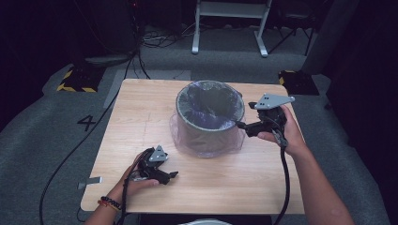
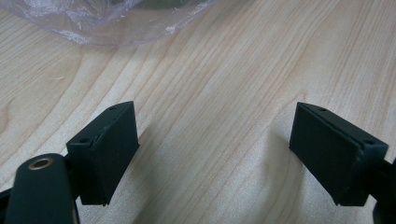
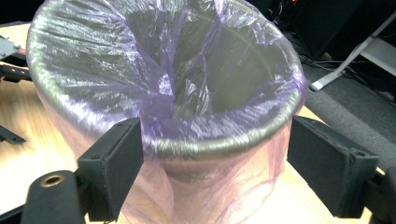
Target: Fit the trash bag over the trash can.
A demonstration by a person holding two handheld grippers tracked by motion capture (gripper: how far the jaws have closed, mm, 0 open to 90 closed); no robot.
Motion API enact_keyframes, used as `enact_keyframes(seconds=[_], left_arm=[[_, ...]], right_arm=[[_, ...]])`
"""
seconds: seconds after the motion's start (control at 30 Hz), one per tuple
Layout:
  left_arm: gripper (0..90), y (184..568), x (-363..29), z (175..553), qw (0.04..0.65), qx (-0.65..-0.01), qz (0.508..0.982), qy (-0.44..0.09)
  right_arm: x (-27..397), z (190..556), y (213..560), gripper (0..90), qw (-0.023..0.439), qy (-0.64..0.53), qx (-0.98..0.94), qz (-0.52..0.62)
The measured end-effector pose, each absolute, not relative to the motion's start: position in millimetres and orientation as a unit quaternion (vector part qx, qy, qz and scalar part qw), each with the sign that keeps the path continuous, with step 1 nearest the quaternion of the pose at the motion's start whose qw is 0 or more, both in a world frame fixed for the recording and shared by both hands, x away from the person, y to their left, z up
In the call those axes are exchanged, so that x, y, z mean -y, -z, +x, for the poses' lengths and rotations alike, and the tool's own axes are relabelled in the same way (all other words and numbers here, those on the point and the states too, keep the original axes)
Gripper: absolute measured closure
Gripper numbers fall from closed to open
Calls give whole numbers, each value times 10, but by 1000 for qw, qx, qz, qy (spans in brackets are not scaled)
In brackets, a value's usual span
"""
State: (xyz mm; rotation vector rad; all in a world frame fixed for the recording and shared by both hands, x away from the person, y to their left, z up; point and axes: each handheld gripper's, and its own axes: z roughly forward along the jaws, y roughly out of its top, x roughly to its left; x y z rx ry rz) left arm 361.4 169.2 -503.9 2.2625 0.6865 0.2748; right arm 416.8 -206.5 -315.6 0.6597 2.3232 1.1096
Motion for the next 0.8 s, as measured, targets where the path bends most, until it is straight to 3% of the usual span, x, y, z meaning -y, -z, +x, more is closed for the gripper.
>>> enact_keyframes(seconds=[0.8], left_arm=[[151, 5040, -1692, 3614, 372, -268, 882, -107]], right_arm=[[2240, 4037, 3583, 178, 219, -384, -864, 241]])
